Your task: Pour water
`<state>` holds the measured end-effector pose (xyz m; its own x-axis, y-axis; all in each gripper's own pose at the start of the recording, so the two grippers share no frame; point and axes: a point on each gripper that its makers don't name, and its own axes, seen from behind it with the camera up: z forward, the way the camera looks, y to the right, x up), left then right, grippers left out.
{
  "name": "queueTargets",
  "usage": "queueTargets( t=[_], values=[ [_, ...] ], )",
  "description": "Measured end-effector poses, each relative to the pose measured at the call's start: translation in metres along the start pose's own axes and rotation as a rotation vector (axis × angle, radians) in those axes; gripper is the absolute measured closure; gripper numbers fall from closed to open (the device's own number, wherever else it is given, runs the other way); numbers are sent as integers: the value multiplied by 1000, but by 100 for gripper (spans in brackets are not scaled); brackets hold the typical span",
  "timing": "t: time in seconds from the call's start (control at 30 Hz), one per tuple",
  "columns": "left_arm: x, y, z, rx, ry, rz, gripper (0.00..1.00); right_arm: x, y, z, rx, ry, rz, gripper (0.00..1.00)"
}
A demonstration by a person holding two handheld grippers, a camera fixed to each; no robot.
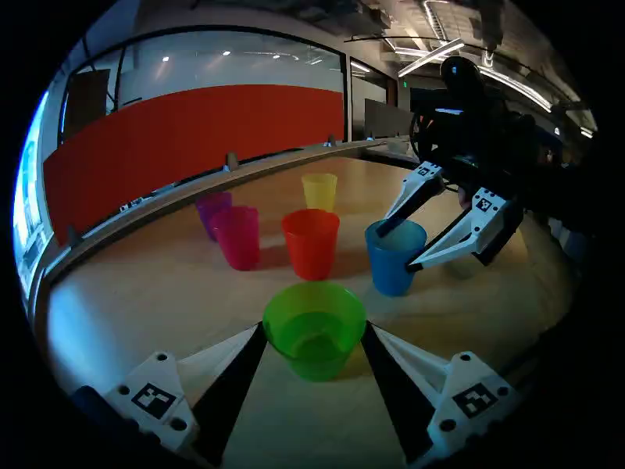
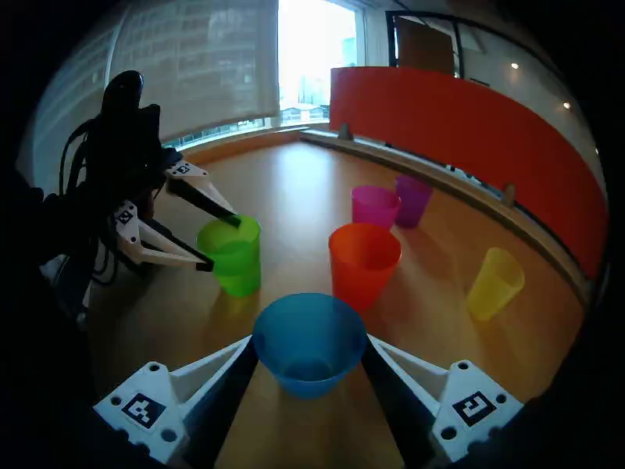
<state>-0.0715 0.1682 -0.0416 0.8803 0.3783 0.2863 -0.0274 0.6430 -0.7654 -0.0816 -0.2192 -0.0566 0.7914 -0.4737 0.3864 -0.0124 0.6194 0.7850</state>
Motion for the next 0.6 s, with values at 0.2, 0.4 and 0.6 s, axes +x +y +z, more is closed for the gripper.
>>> queueTargets(
  t=[0.2, 0.4, 0.6],
  values=[
    [-1, 4, -1, -9, -6, 4, 12, -12, -1, -2, -12, -28, -10, 6],
    [1, 4, -3, -9, -11, 5, 11, -17, 1, -1, -31, -34, -9, 1],
    [0, 4, -4, -17, -14, -3, 11, -18, 3, -5, -43, -26, 3, 0]
  ],
)
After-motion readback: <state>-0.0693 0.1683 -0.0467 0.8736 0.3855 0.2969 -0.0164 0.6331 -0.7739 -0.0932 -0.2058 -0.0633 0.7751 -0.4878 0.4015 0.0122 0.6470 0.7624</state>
